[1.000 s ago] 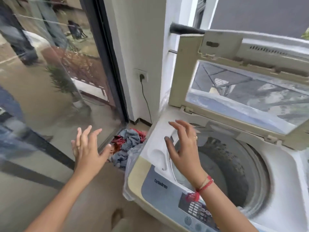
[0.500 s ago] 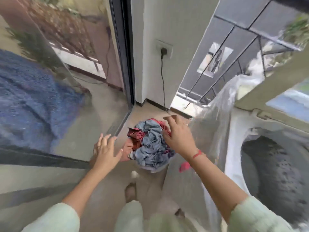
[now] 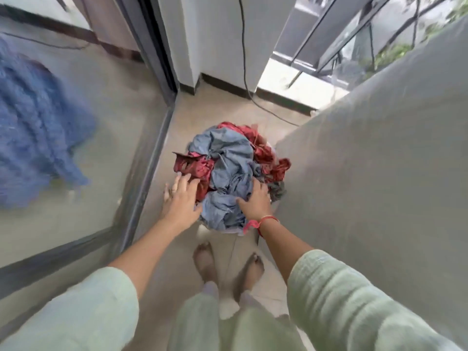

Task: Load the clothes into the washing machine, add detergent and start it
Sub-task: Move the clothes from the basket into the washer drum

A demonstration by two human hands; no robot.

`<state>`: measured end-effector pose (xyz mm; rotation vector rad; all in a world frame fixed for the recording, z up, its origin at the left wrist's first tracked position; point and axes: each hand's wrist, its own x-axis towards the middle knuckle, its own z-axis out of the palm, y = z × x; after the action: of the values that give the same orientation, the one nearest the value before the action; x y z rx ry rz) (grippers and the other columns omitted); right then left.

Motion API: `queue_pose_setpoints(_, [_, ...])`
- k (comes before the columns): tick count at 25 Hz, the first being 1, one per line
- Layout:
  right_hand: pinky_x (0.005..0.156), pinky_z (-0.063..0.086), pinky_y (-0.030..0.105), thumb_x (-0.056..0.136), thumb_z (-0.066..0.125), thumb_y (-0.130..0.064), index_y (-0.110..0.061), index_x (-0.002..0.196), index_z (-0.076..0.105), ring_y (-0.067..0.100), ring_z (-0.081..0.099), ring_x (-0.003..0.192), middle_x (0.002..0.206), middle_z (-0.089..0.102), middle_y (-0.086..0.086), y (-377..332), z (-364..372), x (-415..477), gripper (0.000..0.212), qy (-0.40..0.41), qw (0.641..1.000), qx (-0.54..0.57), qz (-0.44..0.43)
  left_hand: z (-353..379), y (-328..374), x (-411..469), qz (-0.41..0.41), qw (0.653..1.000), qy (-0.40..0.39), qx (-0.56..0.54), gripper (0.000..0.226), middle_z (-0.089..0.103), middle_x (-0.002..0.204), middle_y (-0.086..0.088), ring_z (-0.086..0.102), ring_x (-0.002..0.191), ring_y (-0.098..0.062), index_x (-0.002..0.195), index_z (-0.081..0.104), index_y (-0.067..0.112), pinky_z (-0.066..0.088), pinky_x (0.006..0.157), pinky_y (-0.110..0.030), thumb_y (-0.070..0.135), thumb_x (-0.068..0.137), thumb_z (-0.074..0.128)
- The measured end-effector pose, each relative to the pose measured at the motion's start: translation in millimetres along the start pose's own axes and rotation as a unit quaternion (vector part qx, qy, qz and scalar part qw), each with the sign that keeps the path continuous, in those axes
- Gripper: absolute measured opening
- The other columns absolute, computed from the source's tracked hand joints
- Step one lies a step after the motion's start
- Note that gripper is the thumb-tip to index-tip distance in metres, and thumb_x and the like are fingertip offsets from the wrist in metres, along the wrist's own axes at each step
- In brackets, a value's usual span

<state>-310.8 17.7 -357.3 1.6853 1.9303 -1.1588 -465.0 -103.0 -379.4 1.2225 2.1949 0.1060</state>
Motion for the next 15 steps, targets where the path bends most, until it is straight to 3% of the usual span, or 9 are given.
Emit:
queue_pose_setpoints(2, [0.109,0.031,0.041,0.081,0.07,-0.03,-0.011,0.148,0.02,0.03,0.034,0.134,0.148,0.031,0.012,7.1,22.3,24.0,0.086,-0.007,0.996,0.087,0.007,17.5,6.7,26.6,0.039,0.998,0.006,0.041,0.072,0.019,0.153,-0.012,0.004,0.145,-0.03,0.144,0.025,0.013,0.006,0.115,-0.051,0.033,0.084,0.061])
queue_pose_setpoints(4, [0.105,0.036,0.038,0.081,0.071,-0.02,-0.007,0.14,0.036,0.03,0.042,0.127,0.137,0.044,0.014,11.9,34.2,43.4,0.07,0.038,0.991,0.124,0.023,30.4,16.3,42.0,0.066,0.996,-0.006,0.059,0.081,0.013,0.155,-0.01,-0.002,0.145,-0.027,0.147,0.017,0.015,0.003,0.115,-0.05,0.042,0.084,0.061])
queue_pose_setpoints(6, [0.089,0.044,0.034,0.083,0.065,-0.009,-0.005,0.111,0.06,0.032,0.054,0.106,0.112,0.059,0.018,11.4,35.4,48.5,0.028,0.098,0.988,0.117,0.019,39.2,21.8,46.8,0.069,0.995,-0.015,0.067,0.088,0.01,0.156,-0.009,-0.004,0.145,-0.027,0.148,0.013,0.014,0.001,0.115,-0.052,0.045,0.082,0.063])
queue_pose_setpoints(7, [0.076,0.043,0.031,0.084,0.06,-0.005,-0.007,0.088,0.062,0.031,0.056,0.09,0.095,0.06,0.017,11.5,31.3,45.8,0.004,0.118,0.986,0.12,0.01,39.7,23.7,46.1,0.063,0.996,-0.016,0.066,0.09,0.009,0.156,-0.009,-0.004,0.145,-0.026,0.148,0.013,0.014,0.0,0.114,-0.052,0.046,0.082,0.063])
queue_pose_setpoints(9, [0.061,0.029,0.028,0.083,0.054,-0.002,-0.013,0.06,0.042,0.026,0.047,0.07,0.074,0.05,0.014,11.3,17.4,31.2,0.028,0.169,0.977,0.131,-0.01,34.8,24.9,41.4,0.053,0.997,-0.007,0.053,0.092,0.009,0.157,-0.009,-0.001,0.145,-0.026,0.149,0.012,0.015,0.002,0.114,-0.054,0.045,0.08,0.065])
queue_pose_setpoints(11, [0.06,0.024,0.028,0.082,0.054,0.0,-0.012,0.06,0.039,0.025,0.043,0.066,0.071,0.048,0.014,7.4,-3.3,6.0,0.03,0.22,0.963,0.153,-0.029,22.6,28.0,34.4,0.05,0.998,0.004,0.03,0.097,0.013,0.156,-0.008,0.006,0.145,-0.025,0.149,0.008,0.017,0.007,0.114,-0.054,0.043,0.078,0.068])
queue_pose_setpoints(15, [0.064,0.024,0.02,0.076,0.053,0.005,-0.005,0.072,0.052,0.021,0.042,0.072,0.078,0.046,0.009,-12.7,-35.8,-62.6,0.011,0.272,0.942,0.15,-0.126,-11.2,47.3,14.8,0.061,0.998,0.008,-0.023,0.107,0.018,0.153,-0.009,0.022,0.14,-0.028,0.15,0.005,0.026,0.019,0.112,-0.051,0.04,0.071,0.076])
